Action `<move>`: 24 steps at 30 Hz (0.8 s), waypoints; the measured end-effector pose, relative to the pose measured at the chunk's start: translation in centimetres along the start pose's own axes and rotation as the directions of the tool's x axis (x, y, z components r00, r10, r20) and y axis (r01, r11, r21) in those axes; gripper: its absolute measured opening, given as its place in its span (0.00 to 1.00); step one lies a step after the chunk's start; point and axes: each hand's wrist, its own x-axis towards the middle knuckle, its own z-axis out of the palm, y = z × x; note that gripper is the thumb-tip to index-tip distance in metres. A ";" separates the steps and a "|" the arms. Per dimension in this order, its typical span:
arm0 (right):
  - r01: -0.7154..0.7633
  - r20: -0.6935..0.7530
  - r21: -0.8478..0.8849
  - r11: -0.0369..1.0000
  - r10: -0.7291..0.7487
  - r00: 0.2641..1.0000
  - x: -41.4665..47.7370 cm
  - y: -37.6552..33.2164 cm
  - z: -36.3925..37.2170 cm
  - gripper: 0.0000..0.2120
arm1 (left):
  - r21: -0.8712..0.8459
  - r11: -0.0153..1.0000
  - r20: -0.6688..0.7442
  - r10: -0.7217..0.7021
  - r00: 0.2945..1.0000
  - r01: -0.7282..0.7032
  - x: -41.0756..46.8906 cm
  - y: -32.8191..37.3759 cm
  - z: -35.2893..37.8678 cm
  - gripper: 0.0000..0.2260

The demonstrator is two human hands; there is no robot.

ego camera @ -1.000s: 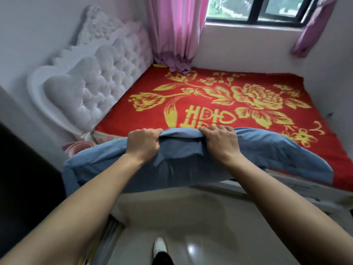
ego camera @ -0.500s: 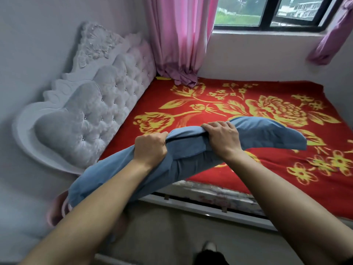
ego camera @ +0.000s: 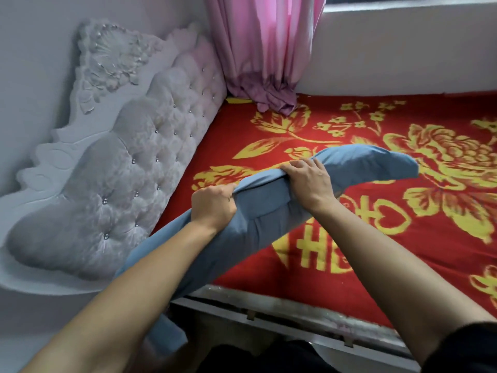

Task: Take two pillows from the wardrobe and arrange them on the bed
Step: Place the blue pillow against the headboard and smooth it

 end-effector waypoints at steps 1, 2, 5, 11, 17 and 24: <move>0.000 0.002 0.019 1.000 0.000 1.000 1.5 0.0 0.7 0.16 | -0.022 1.000 0.009 0.004 1.000 -0.004 1.1 -0.7 0.5 0.14; 0.006 0.006 0.024 1.000 -0.006 1.000 2.9 0.1 1.4 0.16 | -0.042 0.999 0.027 0.013 1.000 -0.012 2.2 -1.5 1.2 0.15; 0.033 0.028 -0.002 0.999 -0.033 0.999 7.1 0.5 3.5 0.15 | -0.119 0.993 0.091 0.020 0.996 -0.009 5.7 -3.8 3.2 0.13; -0.113 -0.022 -0.032 0.993 0.113 0.993 14.4 -0.3 7.0 0.15 | -0.412 0.900 0.165 -0.075 0.983 0.138 11.9 -7.8 8.2 0.06; -0.551 0.068 0.264 0.792 0.554 0.830 16.0 -5.5 16.9 0.26 | -0.502 0.766 0.384 -0.219 0.897 0.401 13.1 -14.7 17.4 0.19; -0.725 0.444 0.464 0.509 0.574 0.688 12.9 -9.4 31.7 0.26 | -0.386 0.815 0.324 -0.320 0.890 0.433 15.0 -18.9 26.2 0.19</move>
